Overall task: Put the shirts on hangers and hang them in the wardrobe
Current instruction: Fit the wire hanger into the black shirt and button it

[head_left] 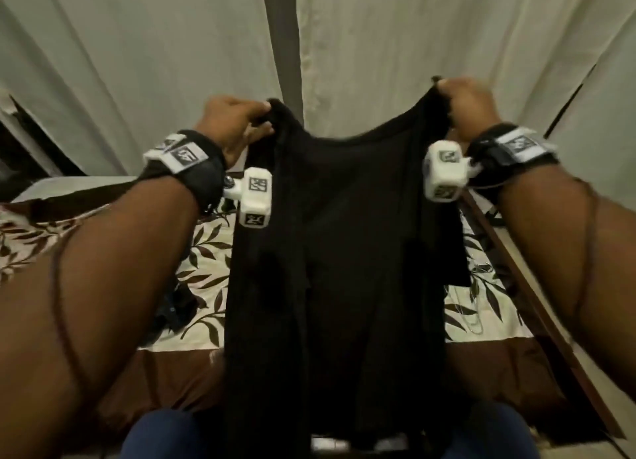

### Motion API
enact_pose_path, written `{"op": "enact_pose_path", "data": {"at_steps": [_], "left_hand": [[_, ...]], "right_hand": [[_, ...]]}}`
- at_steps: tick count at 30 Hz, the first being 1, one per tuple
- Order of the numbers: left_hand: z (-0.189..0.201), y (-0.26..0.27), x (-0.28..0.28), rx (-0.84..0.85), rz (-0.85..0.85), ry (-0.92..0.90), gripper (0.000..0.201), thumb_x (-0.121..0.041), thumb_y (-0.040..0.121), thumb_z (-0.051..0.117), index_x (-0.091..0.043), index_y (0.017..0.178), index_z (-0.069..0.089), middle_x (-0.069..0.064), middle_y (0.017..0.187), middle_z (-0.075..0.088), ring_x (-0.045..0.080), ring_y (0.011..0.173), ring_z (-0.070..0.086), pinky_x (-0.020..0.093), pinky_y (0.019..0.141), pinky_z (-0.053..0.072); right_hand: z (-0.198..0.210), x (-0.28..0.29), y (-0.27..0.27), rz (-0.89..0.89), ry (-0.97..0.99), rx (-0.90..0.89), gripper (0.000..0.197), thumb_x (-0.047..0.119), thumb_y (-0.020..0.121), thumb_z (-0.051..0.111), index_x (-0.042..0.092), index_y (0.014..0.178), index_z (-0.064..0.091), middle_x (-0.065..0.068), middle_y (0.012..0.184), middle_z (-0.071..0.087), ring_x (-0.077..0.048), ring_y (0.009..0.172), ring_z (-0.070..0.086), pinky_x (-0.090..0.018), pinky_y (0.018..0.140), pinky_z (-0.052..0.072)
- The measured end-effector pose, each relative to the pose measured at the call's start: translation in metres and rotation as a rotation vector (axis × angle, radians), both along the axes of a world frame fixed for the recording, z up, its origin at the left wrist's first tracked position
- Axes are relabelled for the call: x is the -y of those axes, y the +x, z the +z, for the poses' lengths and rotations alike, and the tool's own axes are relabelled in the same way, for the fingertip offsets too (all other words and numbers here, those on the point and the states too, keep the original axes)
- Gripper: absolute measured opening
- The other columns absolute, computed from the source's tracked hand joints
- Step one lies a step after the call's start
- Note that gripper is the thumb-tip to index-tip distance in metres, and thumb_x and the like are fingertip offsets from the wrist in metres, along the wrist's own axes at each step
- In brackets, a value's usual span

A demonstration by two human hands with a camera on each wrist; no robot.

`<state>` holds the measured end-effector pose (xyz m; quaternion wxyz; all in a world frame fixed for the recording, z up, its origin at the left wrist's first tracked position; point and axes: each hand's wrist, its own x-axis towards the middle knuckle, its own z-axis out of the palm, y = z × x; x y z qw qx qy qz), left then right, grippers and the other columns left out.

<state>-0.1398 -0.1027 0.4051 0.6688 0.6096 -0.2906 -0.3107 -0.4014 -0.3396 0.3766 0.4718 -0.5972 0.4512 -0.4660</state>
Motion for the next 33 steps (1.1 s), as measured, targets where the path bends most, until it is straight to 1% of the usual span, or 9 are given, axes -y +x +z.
{"op": "enact_pose_path", "data": {"at_steps": [3,6,9,14,17,21,26,30,33], "left_hand": [[-0.053,0.01,0.02,0.092,0.027,0.131,0.029,0.0,0.092,0.061,-0.003,0.12,0.055,0.008,0.081,0.06,0.02,0.066,0.058,0.036,0.067,0.054],[-0.149,0.028,-0.005,0.227,0.016,0.394,0.008,-0.001,0.093,0.06,-0.003,0.097,0.066,0.008,0.076,0.064,0.021,0.067,0.056,0.038,0.067,0.053],[-0.266,0.03,-0.064,0.271,-0.062,0.802,0.008,-0.013,0.091,0.066,-0.013,0.084,0.069,0.029,0.101,0.069,0.037,0.084,0.065,0.047,0.082,0.055],[-0.382,-0.029,-0.139,0.404,-0.48,1.405,0.084,-0.054,0.08,0.075,-0.003,0.14,0.046,0.015,0.143,0.051,0.032,0.13,0.052,0.034,0.105,0.043],[-0.4,-0.058,-0.152,0.582,-0.553,1.526,0.101,-0.052,0.082,0.073,-0.011,0.153,0.015,0.02,0.153,0.028,0.04,0.139,0.035,0.044,0.114,0.034],[-0.386,-0.071,-0.14,0.769,-0.61,1.344,0.034,-0.022,0.098,0.049,-0.01,0.129,0.05,0.019,0.135,0.051,0.037,0.124,0.054,0.041,0.102,0.046],[-0.372,-0.068,-0.127,0.685,-0.62,1.065,0.021,-0.032,0.097,0.052,-0.015,0.102,0.063,0.007,0.108,0.066,0.025,0.099,0.065,0.035,0.091,0.052],[-0.385,-0.057,-0.119,0.731,-0.705,1.271,0.058,-0.057,0.089,0.061,-0.019,0.131,0.049,0.007,0.127,0.058,0.027,0.115,0.058,0.041,0.097,0.05],[-0.4,-0.066,-0.121,0.861,-0.733,1.259,0.042,-0.035,0.1,0.048,-0.016,0.137,0.043,0.013,0.133,0.055,0.035,0.121,0.056,0.043,0.098,0.048]], "right_hand": [[-0.034,-0.027,0.021,0.104,-0.004,-0.352,0.078,0.038,0.082,0.072,0.005,0.146,0.041,-0.013,0.147,0.047,-0.028,0.134,0.046,-0.033,0.11,0.038],[-0.124,-0.057,0.014,0.205,0.023,-0.588,0.035,0.018,0.092,0.066,0.005,0.124,0.062,-0.017,0.122,0.064,-0.035,0.119,0.058,-0.042,0.102,0.046],[-0.238,-0.107,-0.015,0.376,0.115,-0.859,0.019,0.027,0.09,0.066,0.01,0.097,0.071,-0.015,0.1,0.071,-0.033,0.1,0.066,-0.045,0.095,0.05],[-0.361,-0.209,-0.072,0.282,0.608,-1.421,0.075,0.053,0.086,0.067,0.031,0.146,0.029,-0.024,0.149,0.028,-0.044,0.136,0.034,-0.051,0.112,0.032],[-0.377,-0.222,-0.076,0.217,0.678,-1.308,0.091,0.042,0.082,0.076,0.034,0.151,0.017,-0.024,0.15,0.022,-0.044,0.137,0.033,-0.055,0.111,0.035],[-0.364,-0.192,-0.092,0.353,0.511,-1.3,0.048,0.016,0.091,0.063,0.013,0.137,0.05,-0.015,0.127,0.06,-0.032,0.118,0.059,-0.038,0.101,0.048],[-0.32,-0.151,-0.129,0.352,0.378,-1.492,0.012,0.03,0.093,0.052,0.023,0.103,0.052,-0.004,0.117,0.06,-0.022,0.105,0.06,-0.037,0.092,0.049],[-0.32,-0.152,-0.111,0.469,0.174,-1.612,0.029,0.037,0.093,0.054,0.025,0.12,0.057,-0.001,0.116,0.059,-0.019,0.107,0.061,-0.032,0.088,0.049],[-0.334,-0.164,-0.052,0.605,0.028,-1.218,0.03,0.03,0.088,0.071,0.024,0.117,0.066,0.0,0.109,0.064,-0.015,0.097,0.064,-0.029,0.089,0.051]]}}
